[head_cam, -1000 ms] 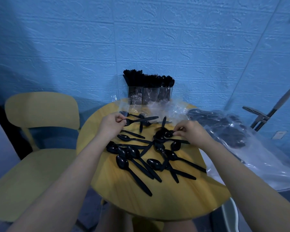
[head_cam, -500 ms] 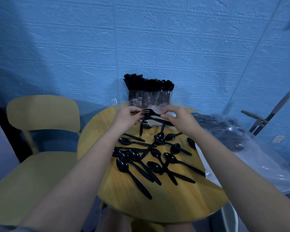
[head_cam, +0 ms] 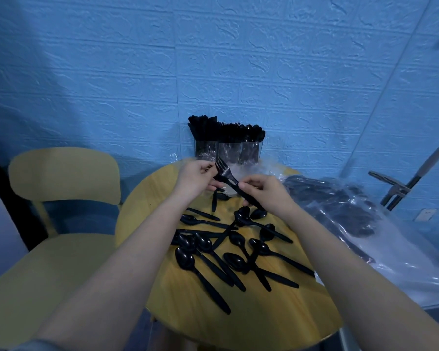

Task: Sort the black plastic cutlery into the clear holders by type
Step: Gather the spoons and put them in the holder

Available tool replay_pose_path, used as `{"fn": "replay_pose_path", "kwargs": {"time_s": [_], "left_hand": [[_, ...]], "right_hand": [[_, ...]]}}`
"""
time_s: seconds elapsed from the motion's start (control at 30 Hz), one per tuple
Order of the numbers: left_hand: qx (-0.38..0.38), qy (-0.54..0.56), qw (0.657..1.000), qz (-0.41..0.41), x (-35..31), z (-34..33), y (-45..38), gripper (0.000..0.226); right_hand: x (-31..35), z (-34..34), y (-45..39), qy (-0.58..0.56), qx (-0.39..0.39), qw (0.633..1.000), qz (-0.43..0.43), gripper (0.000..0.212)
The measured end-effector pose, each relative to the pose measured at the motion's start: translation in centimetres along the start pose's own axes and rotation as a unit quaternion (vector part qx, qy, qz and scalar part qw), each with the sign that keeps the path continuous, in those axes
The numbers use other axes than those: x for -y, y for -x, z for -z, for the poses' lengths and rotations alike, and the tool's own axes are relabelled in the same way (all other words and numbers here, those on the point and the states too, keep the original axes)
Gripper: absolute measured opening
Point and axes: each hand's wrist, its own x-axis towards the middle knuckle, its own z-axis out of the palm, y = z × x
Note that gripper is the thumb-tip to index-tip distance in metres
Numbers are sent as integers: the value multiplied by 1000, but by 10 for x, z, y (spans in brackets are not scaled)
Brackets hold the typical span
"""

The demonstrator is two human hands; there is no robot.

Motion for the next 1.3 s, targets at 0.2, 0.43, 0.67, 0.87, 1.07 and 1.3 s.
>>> {"fn": "replay_pose_path", "kwargs": {"time_s": [0.2,0.43,0.67,0.87,1.07,1.3], "left_hand": [[50,44,995,74,0,-3,-10,38],[-11,-117,993,-23,4,-15,-39,13],[-5,-174,978,-113,-4,-18,-89,21],[-42,-137,979,-146,-8,-17,-142,19],[-38,-99,981,-162,-4,-17,-171,17],[60,-482,859,-160,42,-13,-185,35]], "right_hand": [[-6,-1,-4,62,-18,998,12,7],[-15,-3,-33,140,-31,990,7,9],[-2,16,-98,127,-40,991,17,23],[3,25,-156,129,-53,989,48,13],[-12,30,-193,101,-119,987,43,3],[-16,39,-220,-75,-270,959,52,13]]}}
